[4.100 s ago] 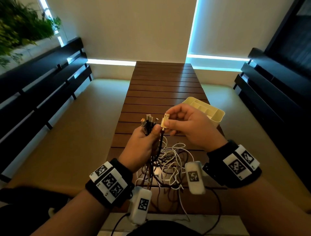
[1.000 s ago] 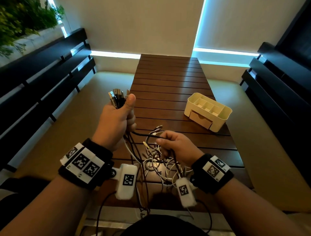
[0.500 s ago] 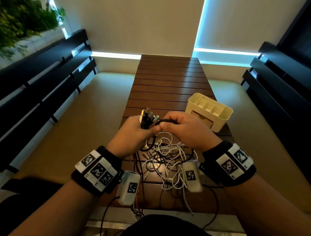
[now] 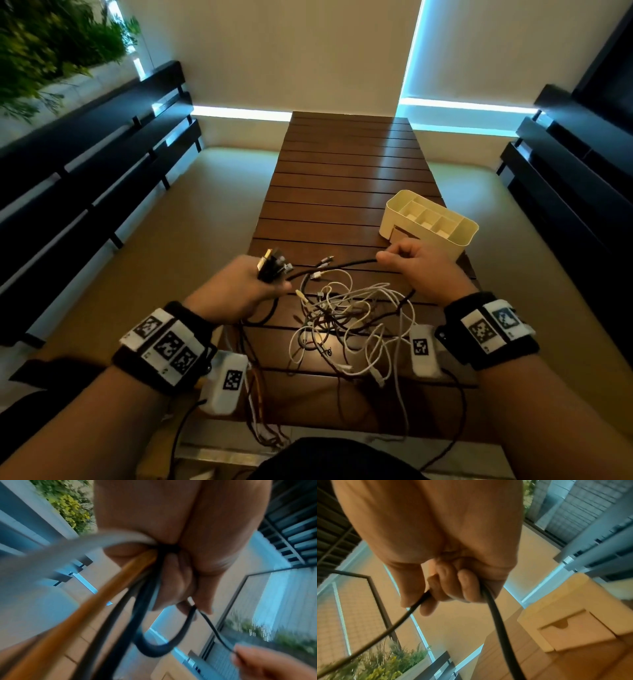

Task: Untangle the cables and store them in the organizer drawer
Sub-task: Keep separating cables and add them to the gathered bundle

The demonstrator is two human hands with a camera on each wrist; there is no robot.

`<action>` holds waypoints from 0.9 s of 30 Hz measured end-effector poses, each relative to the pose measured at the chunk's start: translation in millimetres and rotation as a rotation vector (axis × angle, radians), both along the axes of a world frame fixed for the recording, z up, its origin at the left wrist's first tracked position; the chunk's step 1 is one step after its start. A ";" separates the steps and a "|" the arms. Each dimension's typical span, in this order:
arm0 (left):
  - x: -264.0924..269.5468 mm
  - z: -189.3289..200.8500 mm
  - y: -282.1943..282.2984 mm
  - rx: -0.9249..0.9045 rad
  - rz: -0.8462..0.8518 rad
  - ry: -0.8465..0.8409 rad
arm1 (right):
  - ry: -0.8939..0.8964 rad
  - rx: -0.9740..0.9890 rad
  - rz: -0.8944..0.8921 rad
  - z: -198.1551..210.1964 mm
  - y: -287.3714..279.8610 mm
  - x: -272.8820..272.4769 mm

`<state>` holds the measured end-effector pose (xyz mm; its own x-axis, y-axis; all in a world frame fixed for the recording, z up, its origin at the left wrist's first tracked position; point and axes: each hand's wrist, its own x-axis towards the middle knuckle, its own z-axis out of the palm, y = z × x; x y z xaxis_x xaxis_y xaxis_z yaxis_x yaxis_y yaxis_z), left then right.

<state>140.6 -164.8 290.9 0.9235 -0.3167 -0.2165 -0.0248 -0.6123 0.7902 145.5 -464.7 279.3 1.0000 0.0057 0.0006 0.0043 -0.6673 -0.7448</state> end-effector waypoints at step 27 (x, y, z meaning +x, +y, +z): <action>-6.2 24.9 -30.3 -0.723 0.119 -0.009 | 0.040 0.504 0.096 -46.3 10.0 -16.8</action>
<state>134.4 -195.1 315.8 0.9613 -0.2749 0.0160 0.0015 0.0634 0.9980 128.7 -454.7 233.0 0.9943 0.1062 -0.0110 0.0130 -0.2231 -0.9747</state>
